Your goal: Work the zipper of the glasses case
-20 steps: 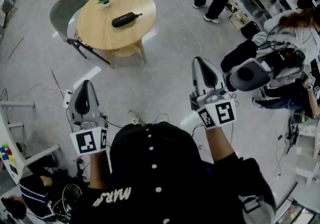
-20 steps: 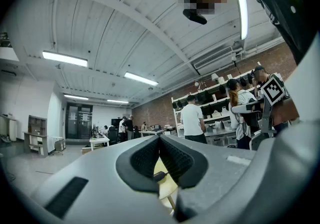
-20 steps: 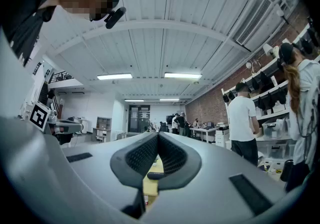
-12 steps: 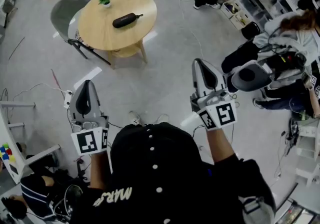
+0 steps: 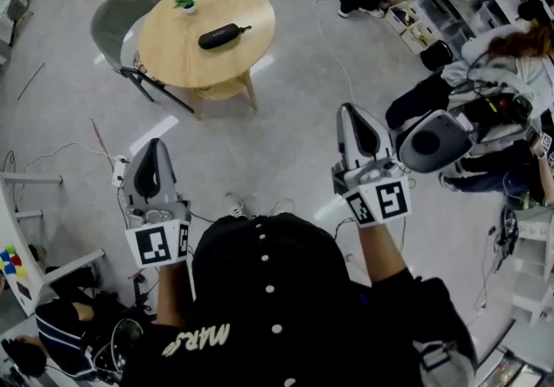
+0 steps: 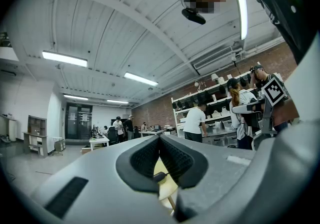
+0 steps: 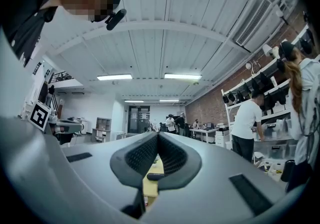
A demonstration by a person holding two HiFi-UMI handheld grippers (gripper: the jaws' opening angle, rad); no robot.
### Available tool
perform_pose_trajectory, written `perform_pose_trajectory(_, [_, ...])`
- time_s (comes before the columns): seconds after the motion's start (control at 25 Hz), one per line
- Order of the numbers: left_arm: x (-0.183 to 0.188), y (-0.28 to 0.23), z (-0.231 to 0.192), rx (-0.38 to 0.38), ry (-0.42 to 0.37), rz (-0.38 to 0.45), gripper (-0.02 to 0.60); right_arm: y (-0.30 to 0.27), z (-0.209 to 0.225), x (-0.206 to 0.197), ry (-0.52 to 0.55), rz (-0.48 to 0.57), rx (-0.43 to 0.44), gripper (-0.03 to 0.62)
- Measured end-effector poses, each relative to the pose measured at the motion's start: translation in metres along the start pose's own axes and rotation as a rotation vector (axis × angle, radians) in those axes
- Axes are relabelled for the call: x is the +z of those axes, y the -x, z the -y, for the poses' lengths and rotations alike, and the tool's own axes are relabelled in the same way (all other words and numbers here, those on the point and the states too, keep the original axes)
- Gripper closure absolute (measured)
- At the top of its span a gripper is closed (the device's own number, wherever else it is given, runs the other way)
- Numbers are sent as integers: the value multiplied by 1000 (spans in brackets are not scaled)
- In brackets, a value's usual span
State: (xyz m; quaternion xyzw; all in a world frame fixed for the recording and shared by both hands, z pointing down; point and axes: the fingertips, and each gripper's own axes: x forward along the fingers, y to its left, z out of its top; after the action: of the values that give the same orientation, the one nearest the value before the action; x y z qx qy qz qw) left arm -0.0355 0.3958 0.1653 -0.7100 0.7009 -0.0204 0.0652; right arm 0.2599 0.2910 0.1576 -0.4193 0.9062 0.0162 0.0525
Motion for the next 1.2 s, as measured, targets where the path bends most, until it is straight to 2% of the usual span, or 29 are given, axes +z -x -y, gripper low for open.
perform_pose_trajectory(0.2, [-3,2,-1,-1,-14,-2,578,1,1,1,-6,17,-5,581])
perform_pose_trajectory(0.24, [-3,2,-2,0,-13,-2,578,0,0,2,-10,21,0,560])
perform_pose_trajectory(0.36, [-2,1,-4,1,-8,1,578,-4,-2,3,-29,24,16,422])
perform_pose_trajectory(0.56, [-2,1,-8,5,4,3,578,-9,-7,2,-25,18,24,344])
perform_pose_trajectory(0.8, [-5,0,-12,3,2,4,578,-13,-10,-2,-17,4,20,338])
perform_pose_trajectory(0.96, [-7,2,-15,-5,-61,14,578,-14,-13,-4,-12,-1,19,339])
perform_pose_trajectory(1.08, [-6,-2,-17,-24,-19,22,575,-17,-18,-4,-10,-3,15,339])
perform_pose_trajectory(1.2, [-11,-5,-20,-48,-5,7,516,-22,-22,-4,-8,-4,13,339])
